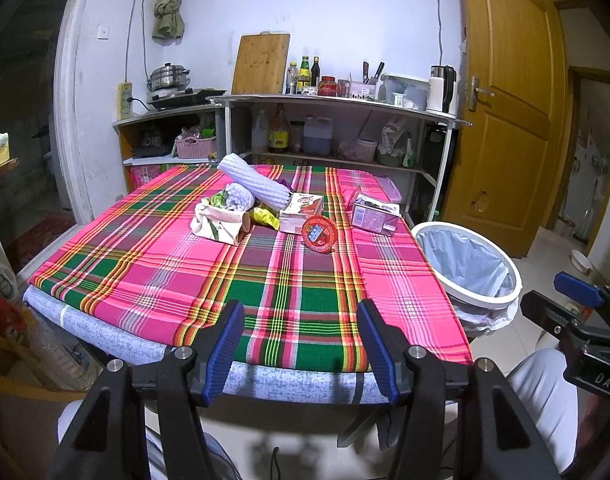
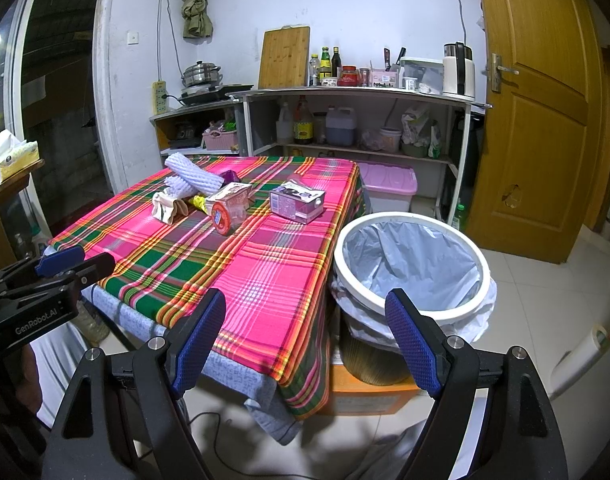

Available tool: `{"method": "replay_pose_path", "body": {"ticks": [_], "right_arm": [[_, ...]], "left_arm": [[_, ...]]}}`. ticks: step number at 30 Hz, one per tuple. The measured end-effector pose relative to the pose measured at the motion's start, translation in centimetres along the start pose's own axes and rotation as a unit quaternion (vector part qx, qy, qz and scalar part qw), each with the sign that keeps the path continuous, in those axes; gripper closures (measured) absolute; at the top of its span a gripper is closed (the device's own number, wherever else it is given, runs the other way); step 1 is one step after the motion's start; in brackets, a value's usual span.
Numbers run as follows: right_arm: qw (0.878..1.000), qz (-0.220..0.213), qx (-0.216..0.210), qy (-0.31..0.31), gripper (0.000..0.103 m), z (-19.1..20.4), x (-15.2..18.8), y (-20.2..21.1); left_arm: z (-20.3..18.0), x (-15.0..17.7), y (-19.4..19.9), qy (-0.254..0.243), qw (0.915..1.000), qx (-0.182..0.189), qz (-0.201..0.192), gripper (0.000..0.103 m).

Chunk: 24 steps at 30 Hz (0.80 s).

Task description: Collect trash

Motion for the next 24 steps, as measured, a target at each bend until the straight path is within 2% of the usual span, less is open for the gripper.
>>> {"method": "replay_pose_path", "body": {"ticks": [24], "right_arm": [[1.0, 0.006, -0.003, 0.002, 0.021, 0.2, 0.14, -0.52]], "left_arm": [[-0.02, 0.11, -0.26, 0.0, 1.0, -0.002, 0.004, 0.045]]}}
Point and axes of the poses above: each gripper's, at about its wrist camera, not at the fingertips, and y roughly against the way its jaws point, z to its left, x to its underside, the point moved 10 cm from there along -y, roughly the way its jaws point, and after that the axes turned 1 degree about -y, right-handed, at the moved point
